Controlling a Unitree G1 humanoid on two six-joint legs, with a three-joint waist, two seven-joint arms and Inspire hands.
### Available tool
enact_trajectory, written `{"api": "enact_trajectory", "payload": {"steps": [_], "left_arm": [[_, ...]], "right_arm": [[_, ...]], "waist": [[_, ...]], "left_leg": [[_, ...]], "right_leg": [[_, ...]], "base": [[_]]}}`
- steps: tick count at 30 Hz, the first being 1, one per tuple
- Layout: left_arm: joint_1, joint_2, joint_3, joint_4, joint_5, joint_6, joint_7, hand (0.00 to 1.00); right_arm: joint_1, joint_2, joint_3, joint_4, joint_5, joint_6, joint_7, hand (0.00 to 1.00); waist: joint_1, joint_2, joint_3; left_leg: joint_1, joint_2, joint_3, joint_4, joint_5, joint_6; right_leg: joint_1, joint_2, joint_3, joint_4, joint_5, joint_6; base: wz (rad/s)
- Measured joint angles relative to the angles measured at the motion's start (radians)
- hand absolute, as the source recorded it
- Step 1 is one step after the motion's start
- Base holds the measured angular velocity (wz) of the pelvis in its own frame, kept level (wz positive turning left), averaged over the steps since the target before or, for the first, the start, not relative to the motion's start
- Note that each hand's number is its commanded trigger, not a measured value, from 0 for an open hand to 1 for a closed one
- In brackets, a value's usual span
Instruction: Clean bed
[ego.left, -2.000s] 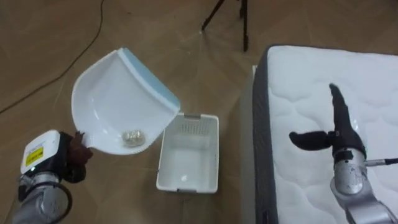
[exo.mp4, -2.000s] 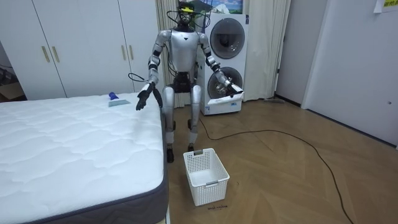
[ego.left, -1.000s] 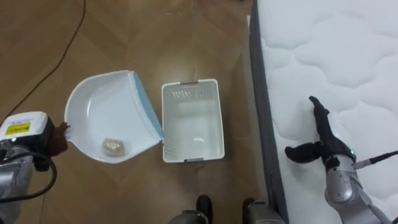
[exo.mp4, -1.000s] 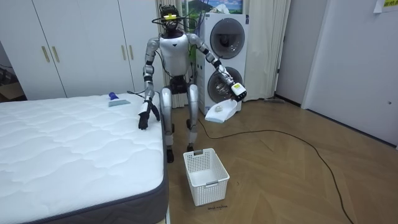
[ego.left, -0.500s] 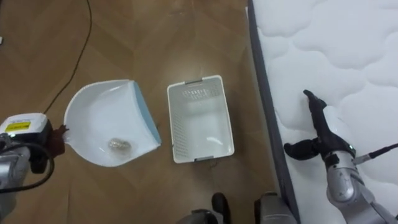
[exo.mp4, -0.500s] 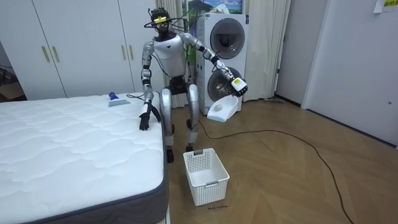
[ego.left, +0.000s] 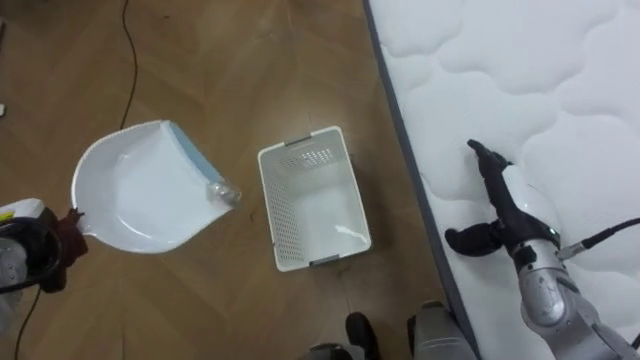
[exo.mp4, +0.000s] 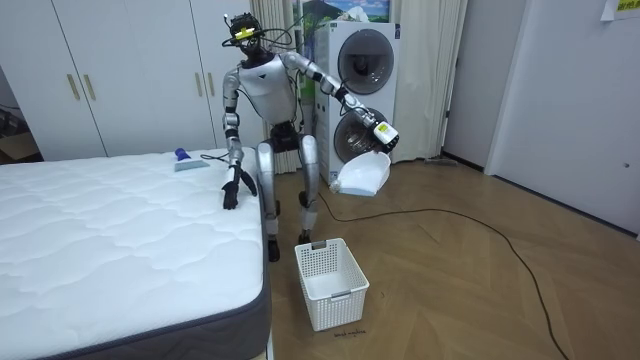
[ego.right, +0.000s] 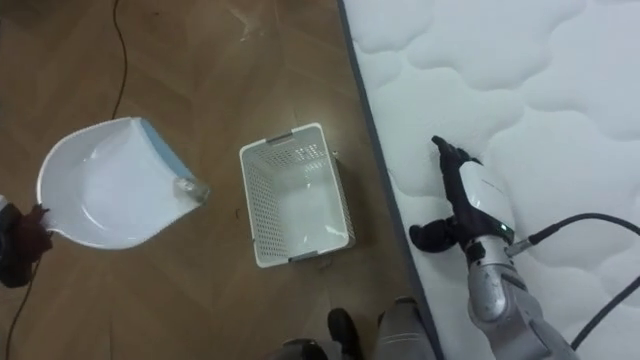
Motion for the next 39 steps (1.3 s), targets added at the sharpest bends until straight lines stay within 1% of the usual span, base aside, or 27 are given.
{"api": "enact_trajectory", "payload": {"steps": [5, 6, 7, 11, 12, 14, 15, 16, 19, 25, 28, 30, 33, 35, 36, 38, 39], "left_arm": [[-0.031, 0.0, -0.012, 0.001, -0.003, 0.004, 0.0, 1.0], [-0.041, 0.0, -0.027, 0.001, -0.012, 0.005, 0.0, 1.0], [-0.05, 0.0, -0.028, -0.002, -0.011, 0.005, 0.0, 1.0], [-0.073, 0.001, -0.028, -0.008, -0.011, 0.006, 0.0, 1.0], [-0.076, 0.001, -0.028, -0.007, -0.01, 0.007, 0.0, 1.0], [-0.087, 0.001, -0.028, -0.007, -0.01, 0.007, 0.0, 1.0], [-0.099, 0.001, -0.028, -0.007, -0.01, 0.007, 0.0, 1.0], [-0.111, 0.001, -0.028, -0.007, -0.01, 0.007, 0.0, 1.0], [-0.13, 0.001, -0.028, -0.007, -0.01, 0.007, 0.0, 1.0], [-0.153, 0.002, -0.028, -0.007, -0.007, 0.007, 0.0, 1.0], [-0.157, 0.002, -0.028, -0.008, -0.009, 0.007, 0.0, 1.0], [-0.157, 0.002, -0.028, -0.013, -0.011, 0.007, 0.0, 1.0], [-0.156, 0.001, -0.027, -0.028, -0.011, 0.005, 0.0, 1.0], [-0.155, 0.002, -0.027, -0.046, -0.011, -0.005, 0.002, 1.0], [-0.152, 0.002, -0.025, -0.053, -0.011, -0.012, 0.003, 1.0], [-0.148, 0.002, -0.009, -0.076, -0.009, -0.018, 0.005, 1.0], [-0.13, 0.002, 0.016, -0.106, -0.006, -0.022, 0.008, 1.0]], "right_arm": [[0.006, 0.001, 0.002, 0.001, 0.0, 0.0, -0.007, 0.0], [0.006, 0.001, 0.002, 0.002, 0.0, 0.001, -0.007, 0.0], [0.006, 0.001, 0.001, 0.0, 0.0, 0.003, -0.007, 0.0], [0.001, 0.0, -0.001, -0.005, 0.0, 0.006, -0.006, 0.0], [0.001, -0.001, -0.002, -0.013, 0.001, 0.006, -0.007, 0.0], [0.001, -0.001, -0.002, -0.019, 0.001, 0.005, -0.007, 0.0], [0.002, -0.001, -0.002, -0.021, 0.001, 0.005, -0.007, 0.0], [0.002, -0.001, -0.002, -0.023, 0.002, 0.005, -0.007, 0.0], [0.003, -0.002, -0.002, -0.028, 0.005, 0.005, -0.001, 0.0], [0.003, -0.002, -0.004, -0.035, 0.002, 0.006, 0.01, 0.0], [0.0, -0.002, -0.01, -0.035, 0.003, 0.006, 0.01, 0.0], [0.002, -0.002, -0.012, -0.033, 0.003, 0.006, 0.009, 0.0], [0.008, -0.003, -0.019, -0.031, 0.0, 0.004, 0.006, 0.0], [0.013, -0.003, -0.019, -0.026, 0.001, 0.002, -0.002, 0.0], [0.011, -0.003, -0.02, -0.012, 0.001, -0.005, -0.001, 0.0], [0.013, -0.003, -0.025, -0.012, 0.002, -0.012, 0.002, 0.0], [0.019, -0.003, -0.024, -0.013, 0.01, -0.018, 0.009, 0.0]], "waist": [[-0.003, 0.001, 0.0007], [-0.004, 0.004, 0.0023], [-0.008, 0.01, 0.0052], [-0.006, 0.021, 0.0107], [-0.006, 0.025, 0.0124], [-0.007, 0.029, 0.013], [-0.006, 0.029, 0.0127], [-0.006, 0.029, 0.0128], [-0.007, 0.029, 0.0128], [-0.009, 0.03, 0.0131], [-0.009, 0.038, 0.0156], [-0.009, 0.039, 0.0155], [-0.008, 0.038, 0.0158], [-0.005, 0.036, 0.0165], [-0.002, 0.035, 0.0166], [0.003, 0.025, 0.0155], [0.022, 0.01, 0.014]], "left_leg": [[0.001, 0.002, 0.002, -0.007, 0.0, 0.0], [0.004, 0.003, 0.003, -0.008, 0.0, 0.0], [0.004, 0.005, 0.003, -0.01, -0.001, 0.001], [0.003, 0.005, 0.013, -0.012, -0.002, 0.003], [0.001, 0.006, 0.021, -0.012, -0.002, 0.003], [0.002, 0.014, 0.047, -0.013, -0.002, 0.004], [0.003, 0.025, 0.073, -0.013, -0.003, 0.005], [0.003, 0.033, 0.09, -0.008, -0.005, 0.008], [0.004, 0.039, 0.108, -0.005, -0.008, 0.013], [0.005, 0.039, 0.11, -0.006, -0.009, 0.014], [0.007, 0.039, 0.112, -0.013, -0.009, 0.014], [0.011, 0.039, 0.112, -0.016, -0.009, 0.015], [0.021, 0.039, 0.113, -0.015, -0.009, 0.015], [0.036, 0.039, 0.114, -0.017, -0.009, 0.015], [0.046, 0.04, 0.114, -0.022, -0.009, 0.015], [0.054, 0.039, 0.115, -0.027, -0.009, 0.014], [0.06, 0.039, 0.115, -0.026, -0.012, 0.011]], "right_leg": [[0.005, 0.0, -0.003, -0.004, 0.0, 0.0], [0.01, 0.001, -0.007, -0.006, 0.0, 0.0], [0.013, 0.001, -0.012, -0.006, 0.0, -0.001], [0.006, 0.0, -0.006, -0.003, -0.002, -0.002], [0.002, 0.0, -0.001, -0.001, -0.002, -0.002], [-0.001, 0.0, 0.002, 0.0, -0.002, -0.002], [-0.001, 0.0, 0.002, 0.0, -0.002, -0.002], [-0.003, 0.001, 0.002, -0.001, -0.002, -0.002], [-0.004, 0.0, 0.005, -0.001, -0.002, -0.002], [-0.006, 0.0, 0.009, 0.004, -0.002, -0.002], [-0.004, -0.001, 0.007, 0.003, -0.002, -0.002], [-0.001, -0.002, 0.005, 0.0, -0.002, -0.002], [0.011, -0.004, 0.001, -0.004, -0.002, -0.001], [0.026, -0.004, 0.001, -0.01, -0.002, -0.001], [0.036, -0.002, 0.001, -0.02, -0.002, -0.001], [0.038, 0.001, 0.015, -0.021, -0.001, -0.001], [0.038, 0.006, 0.028, -0.019, -0.001, -0.001]], "base": [[0.02], [0.08], [0.1], [0.0], [-0.1], [-0.04], [0.0], [0.0], [-0.05], [-0.02], [0.0], [0.0], [0.0], [-0.03], [-0.08], [-0.16], [-0.44]]}}
